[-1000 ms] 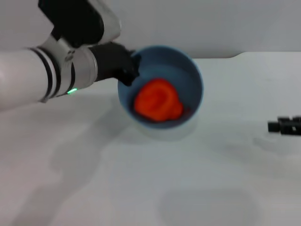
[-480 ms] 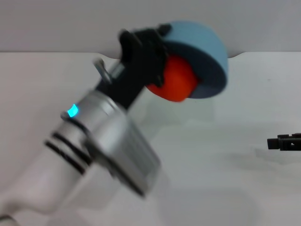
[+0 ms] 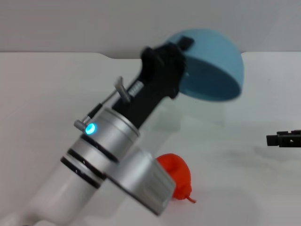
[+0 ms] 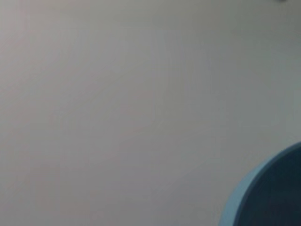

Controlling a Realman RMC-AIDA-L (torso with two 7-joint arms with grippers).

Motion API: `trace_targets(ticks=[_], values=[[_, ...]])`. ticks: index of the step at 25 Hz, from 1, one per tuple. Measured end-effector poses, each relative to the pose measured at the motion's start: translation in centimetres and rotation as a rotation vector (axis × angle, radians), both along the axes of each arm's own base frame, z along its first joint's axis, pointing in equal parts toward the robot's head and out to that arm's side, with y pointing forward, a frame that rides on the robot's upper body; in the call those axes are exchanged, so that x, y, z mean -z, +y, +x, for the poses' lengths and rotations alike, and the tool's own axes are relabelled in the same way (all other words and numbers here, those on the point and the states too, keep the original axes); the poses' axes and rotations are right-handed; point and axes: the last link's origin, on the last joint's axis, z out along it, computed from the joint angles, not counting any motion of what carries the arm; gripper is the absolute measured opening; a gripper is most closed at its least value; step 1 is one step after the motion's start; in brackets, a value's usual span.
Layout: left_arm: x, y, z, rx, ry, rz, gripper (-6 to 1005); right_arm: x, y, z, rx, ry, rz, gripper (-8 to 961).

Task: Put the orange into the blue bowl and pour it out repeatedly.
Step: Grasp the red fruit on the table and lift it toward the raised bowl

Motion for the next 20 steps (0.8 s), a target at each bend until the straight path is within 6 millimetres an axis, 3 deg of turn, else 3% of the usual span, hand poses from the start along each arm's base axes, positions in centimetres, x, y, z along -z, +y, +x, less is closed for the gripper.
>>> trace_targets(ticks=[1, 7, 8, 13, 15, 20], values=[[0.0, 0.0, 0.0, 0.0, 0.0, 0.0, -1, 0.0, 0.0, 0.0, 0.0, 0.0, 0.0, 556], [-4.0, 4.7, 0.5, -0.361, -0.323, -0.173, 0, 0.2, 0.7, -0.9, -0.028, 0.003, -0.002, 563], [-5.6, 6.9, -0.5, -0.51, -0.423, -0.318, 0, 0.3, 0.8, -1.0, -0.034, 0.003, -0.003, 564], [-9.5, 11.3, -3.1, -0.816, -0.716, -0.771, -1, 0.9, 1.4, -1.7, -0.05, 0.017, -0.02, 569], [-10.8, 12.5, -4.7, -0.959, -0.752, -0.932, -1, 1.0, 1.6, -1.8, -0.054, 0.017, -0.022, 571], [-11.3, 12.3, -7.0, -1.244, -0.68, -1.06, -1, 1.5, 2.2, -2.6, -0.099, 0.018, -0.039, 576]])
